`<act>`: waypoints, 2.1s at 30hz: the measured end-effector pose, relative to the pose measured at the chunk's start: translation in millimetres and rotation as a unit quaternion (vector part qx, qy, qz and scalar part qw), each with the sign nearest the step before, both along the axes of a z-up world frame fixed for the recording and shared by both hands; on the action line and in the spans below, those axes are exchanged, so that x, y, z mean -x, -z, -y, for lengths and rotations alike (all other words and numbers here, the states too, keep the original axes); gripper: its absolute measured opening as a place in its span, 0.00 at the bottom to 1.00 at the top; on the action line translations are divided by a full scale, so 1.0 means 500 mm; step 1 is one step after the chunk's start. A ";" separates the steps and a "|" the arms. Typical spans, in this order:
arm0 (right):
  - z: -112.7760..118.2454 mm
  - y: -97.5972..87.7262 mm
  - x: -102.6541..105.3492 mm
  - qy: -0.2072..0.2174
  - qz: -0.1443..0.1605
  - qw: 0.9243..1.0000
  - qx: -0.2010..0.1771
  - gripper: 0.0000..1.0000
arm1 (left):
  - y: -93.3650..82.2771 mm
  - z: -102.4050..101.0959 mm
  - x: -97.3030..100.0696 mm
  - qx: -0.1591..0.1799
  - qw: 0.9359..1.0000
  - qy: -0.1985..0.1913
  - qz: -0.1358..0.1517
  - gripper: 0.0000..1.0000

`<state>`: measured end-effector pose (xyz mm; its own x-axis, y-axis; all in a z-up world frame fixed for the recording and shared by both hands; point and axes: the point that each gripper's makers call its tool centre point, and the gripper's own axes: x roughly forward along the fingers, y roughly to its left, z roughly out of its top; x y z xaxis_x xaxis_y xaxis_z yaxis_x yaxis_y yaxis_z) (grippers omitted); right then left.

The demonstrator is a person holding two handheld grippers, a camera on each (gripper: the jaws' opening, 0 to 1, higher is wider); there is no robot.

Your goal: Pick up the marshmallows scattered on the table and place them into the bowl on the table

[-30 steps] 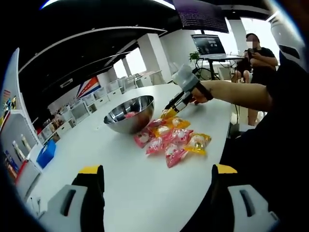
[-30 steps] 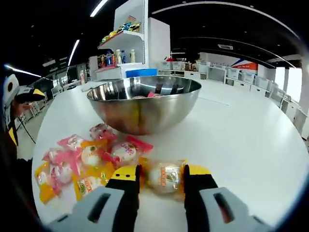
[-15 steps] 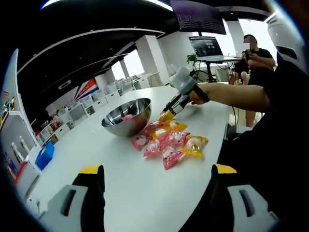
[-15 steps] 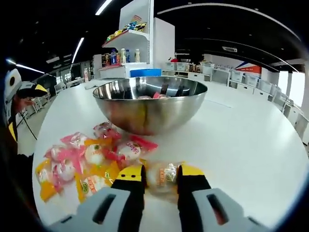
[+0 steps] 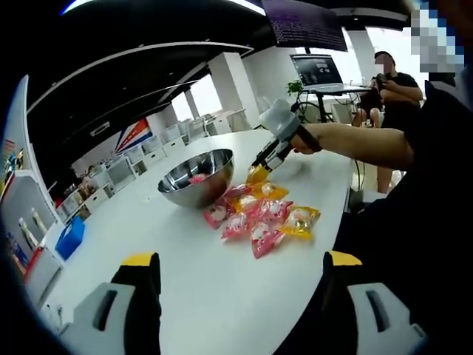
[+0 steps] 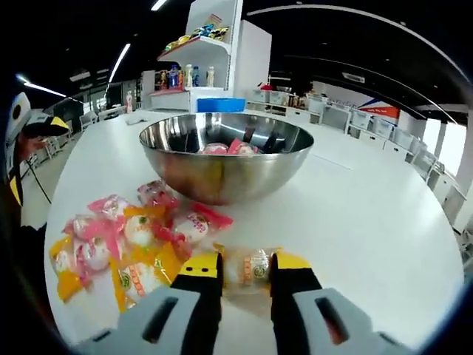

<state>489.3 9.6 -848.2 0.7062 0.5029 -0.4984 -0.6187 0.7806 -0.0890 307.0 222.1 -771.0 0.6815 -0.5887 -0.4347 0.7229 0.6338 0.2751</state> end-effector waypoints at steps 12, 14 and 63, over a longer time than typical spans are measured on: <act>0.029 -0.111 0.070 -0.009 0.029 0.999 -0.033 0.20 | -0.004 0.007 0.008 0.014 1.000 0.007 -0.005 0.88; 0.029 -0.137 0.099 -0.022 0.041 0.998 -0.035 0.20 | -0.007 0.008 0.008 0.015 1.000 0.007 -0.004 0.88; 0.023 -0.348 0.427 -0.156 0.100 0.977 -0.104 0.21 | -0.039 -0.024 0.007 0.021 1.000 -0.012 0.005 0.95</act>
